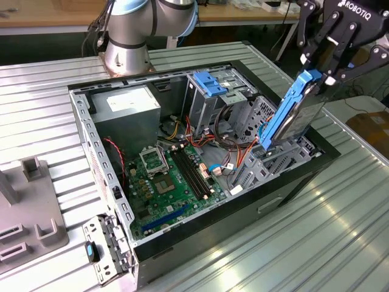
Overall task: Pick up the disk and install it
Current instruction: 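Pick up the disk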
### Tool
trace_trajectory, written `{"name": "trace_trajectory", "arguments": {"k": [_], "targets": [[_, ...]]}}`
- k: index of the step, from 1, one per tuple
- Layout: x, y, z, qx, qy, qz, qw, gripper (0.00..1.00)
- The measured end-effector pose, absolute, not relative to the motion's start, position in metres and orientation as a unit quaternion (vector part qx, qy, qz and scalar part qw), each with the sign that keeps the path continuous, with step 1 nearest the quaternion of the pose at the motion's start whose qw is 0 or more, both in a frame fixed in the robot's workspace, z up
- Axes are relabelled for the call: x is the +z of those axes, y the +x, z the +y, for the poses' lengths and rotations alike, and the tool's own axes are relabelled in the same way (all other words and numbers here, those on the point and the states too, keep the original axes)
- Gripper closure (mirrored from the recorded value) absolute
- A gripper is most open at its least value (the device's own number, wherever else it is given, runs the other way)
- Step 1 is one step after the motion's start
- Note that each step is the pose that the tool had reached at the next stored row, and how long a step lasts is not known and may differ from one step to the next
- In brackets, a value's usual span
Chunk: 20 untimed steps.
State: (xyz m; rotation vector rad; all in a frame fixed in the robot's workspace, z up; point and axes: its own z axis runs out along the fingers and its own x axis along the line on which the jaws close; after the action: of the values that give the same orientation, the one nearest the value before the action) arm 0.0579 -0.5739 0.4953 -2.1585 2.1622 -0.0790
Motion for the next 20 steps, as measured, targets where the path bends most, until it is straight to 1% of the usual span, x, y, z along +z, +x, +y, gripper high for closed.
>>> {"name": "trace_trajectory", "arguments": {"k": [2,6,7,10,14,20], "targets": [[0.503,0.058,-0.574,-0.028,-0.706,0.707,0.045,0.64],[0.503,0.053,-0.577,-0.031,-0.705,0.706,0.048,0.64],[0.503,0.046,-0.58,-0.033,-0.705,0.706,0.05,0.64],[0.502,0.037,-0.583,-0.035,-0.705,0.706,0.051,0.64],[0.488,0.028,-0.589,-0.035,-0.705,0.706,0.051,0.64],[0.476,0.025,-0.59,-0.035,-0.705,0.706,0.051,0.64]]}}
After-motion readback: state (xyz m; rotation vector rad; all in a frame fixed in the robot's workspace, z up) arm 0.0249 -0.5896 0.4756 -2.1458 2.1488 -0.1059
